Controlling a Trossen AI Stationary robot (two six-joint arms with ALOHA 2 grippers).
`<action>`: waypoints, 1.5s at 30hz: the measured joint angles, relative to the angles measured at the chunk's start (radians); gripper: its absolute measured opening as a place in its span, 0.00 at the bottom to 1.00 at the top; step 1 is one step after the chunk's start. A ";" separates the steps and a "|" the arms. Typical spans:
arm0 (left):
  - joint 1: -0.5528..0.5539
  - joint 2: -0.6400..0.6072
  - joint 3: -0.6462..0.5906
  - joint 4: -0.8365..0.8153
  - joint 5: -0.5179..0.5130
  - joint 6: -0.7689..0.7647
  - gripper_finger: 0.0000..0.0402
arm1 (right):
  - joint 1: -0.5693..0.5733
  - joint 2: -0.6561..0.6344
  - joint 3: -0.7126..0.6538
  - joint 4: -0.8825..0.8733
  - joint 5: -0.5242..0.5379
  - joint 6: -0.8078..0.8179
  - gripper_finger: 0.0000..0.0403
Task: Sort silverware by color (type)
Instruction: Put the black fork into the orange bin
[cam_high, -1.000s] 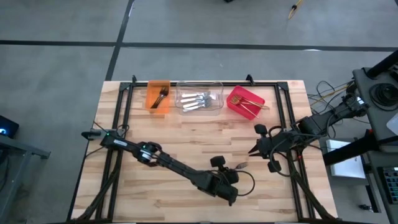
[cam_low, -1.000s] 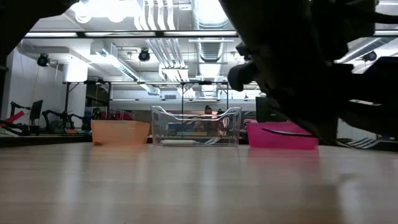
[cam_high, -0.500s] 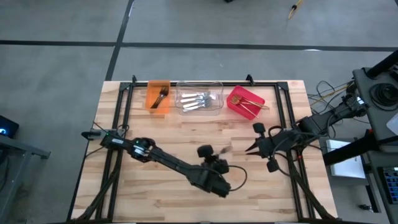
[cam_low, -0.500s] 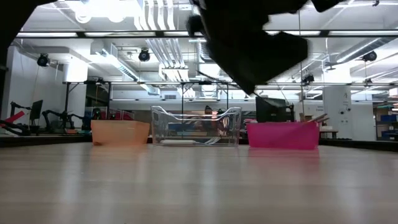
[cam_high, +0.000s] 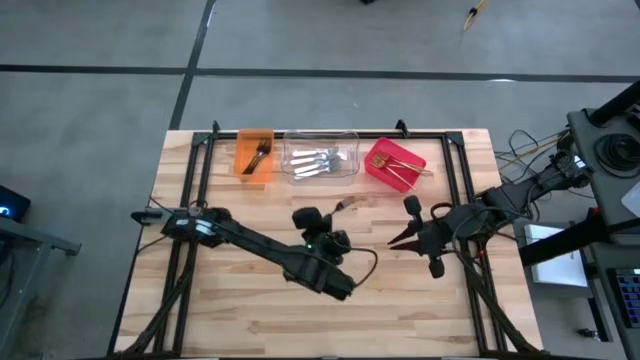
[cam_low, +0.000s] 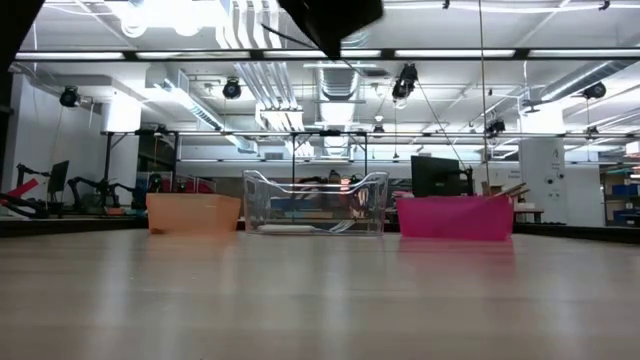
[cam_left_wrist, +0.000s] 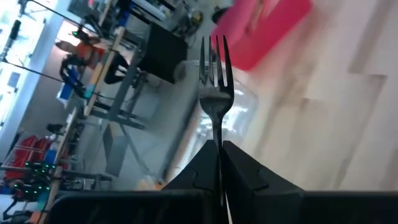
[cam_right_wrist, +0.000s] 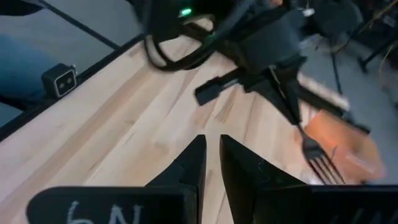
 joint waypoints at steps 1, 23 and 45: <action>0.004 -0.028 -0.022 0.002 -0.012 0.006 0.00 | 0.000 0.000 0.000 0.013 -0.001 -0.020 0.09; 0.290 -0.839 -1.097 0.530 0.174 -0.080 0.00 | -0.246 0.008 0.000 0.258 -0.002 -0.286 0.09; 1.005 -0.975 -1.303 0.918 0.610 0.467 0.00 | -0.534 0.232 -0.001 0.252 -0.005 -0.202 0.09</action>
